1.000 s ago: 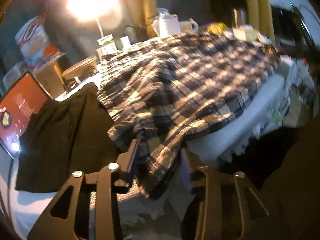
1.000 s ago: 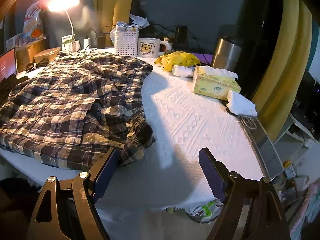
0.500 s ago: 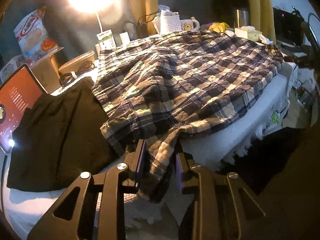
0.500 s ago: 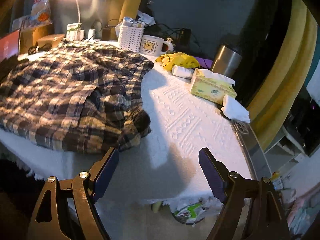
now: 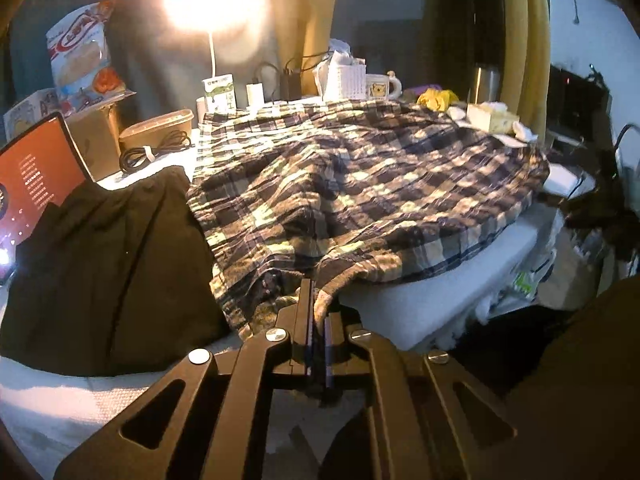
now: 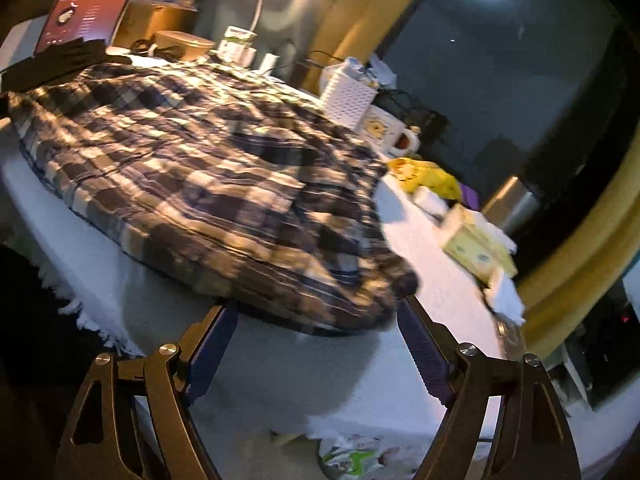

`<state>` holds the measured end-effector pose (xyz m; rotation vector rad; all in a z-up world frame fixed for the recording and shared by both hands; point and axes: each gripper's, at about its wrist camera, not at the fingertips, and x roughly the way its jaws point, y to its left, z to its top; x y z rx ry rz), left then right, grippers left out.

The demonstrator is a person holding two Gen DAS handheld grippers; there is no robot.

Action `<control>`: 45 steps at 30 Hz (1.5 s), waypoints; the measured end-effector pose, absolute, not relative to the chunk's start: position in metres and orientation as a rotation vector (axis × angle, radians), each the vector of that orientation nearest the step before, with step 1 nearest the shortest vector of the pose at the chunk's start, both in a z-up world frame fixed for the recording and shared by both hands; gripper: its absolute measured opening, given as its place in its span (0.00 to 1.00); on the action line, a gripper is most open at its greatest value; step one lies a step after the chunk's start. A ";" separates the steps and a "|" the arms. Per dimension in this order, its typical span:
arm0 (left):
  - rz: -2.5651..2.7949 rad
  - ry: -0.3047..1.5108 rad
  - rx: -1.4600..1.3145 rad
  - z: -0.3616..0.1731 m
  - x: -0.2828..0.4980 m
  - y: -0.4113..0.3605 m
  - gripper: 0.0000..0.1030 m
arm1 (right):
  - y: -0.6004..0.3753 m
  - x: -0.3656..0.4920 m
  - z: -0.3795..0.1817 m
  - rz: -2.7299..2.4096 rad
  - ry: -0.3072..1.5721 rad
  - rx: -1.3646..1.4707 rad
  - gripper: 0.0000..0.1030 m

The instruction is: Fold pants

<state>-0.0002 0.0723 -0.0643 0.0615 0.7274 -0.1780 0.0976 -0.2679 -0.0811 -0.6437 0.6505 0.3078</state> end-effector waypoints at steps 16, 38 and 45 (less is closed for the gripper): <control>-0.187 0.660 -0.021 -0.036 -0.001 0.081 0.02 | -0.277 0.115 -0.073 0.341 0.689 -0.371 0.07; -0.137 0.477 -0.024 0.039 0.042 0.099 0.02 | -0.283 0.154 0.018 0.366 0.467 -0.170 0.05; -0.119 0.445 -0.012 0.056 0.065 0.106 0.02 | -0.275 0.181 0.038 0.376 0.432 -0.173 0.05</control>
